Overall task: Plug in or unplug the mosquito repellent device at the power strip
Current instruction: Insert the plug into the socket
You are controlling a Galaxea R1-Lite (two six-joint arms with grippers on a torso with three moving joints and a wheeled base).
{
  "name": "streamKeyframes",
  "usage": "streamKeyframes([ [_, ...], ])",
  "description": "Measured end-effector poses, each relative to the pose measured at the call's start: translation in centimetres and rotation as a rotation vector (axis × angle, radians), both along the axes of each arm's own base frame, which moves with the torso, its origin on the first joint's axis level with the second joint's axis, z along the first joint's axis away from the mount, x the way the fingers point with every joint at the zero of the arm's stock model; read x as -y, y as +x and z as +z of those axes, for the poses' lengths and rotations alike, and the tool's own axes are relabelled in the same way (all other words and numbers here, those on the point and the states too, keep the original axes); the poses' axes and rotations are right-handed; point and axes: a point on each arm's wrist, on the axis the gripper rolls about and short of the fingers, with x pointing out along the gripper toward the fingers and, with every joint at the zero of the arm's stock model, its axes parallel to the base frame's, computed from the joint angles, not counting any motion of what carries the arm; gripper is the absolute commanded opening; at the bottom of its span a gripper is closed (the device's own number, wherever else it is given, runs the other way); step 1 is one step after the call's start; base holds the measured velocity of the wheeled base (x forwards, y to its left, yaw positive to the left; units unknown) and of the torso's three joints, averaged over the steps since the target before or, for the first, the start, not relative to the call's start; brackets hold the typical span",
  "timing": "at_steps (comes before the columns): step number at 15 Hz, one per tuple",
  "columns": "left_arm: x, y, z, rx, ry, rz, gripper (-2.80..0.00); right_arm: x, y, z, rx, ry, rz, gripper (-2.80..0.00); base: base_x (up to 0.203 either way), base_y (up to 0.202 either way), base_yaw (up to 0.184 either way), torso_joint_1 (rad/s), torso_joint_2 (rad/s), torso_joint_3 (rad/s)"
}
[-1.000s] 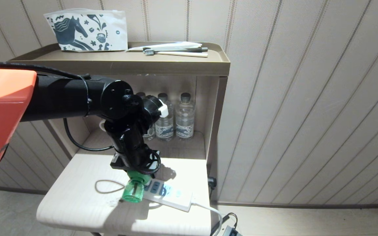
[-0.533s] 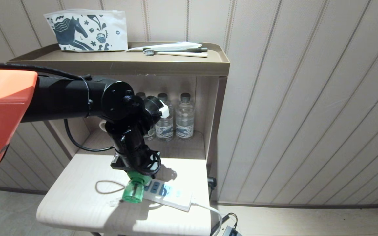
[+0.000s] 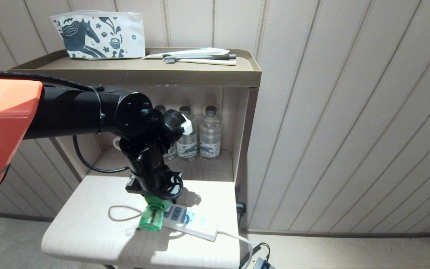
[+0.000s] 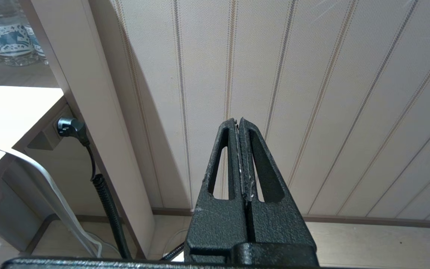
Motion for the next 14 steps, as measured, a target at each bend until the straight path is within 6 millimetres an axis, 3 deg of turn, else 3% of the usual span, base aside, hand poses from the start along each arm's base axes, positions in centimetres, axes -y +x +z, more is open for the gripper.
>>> streamKeyframes([
  [14, -0.35, 0.26, -0.29, 0.01, 0.032, 0.02, -2.8, 0.0, 0.0, 0.0, 0.0, 0.0, 0.0, -2.8, 0.0, 0.0, 0.0, 0.0, 0.0, 0.0],
])
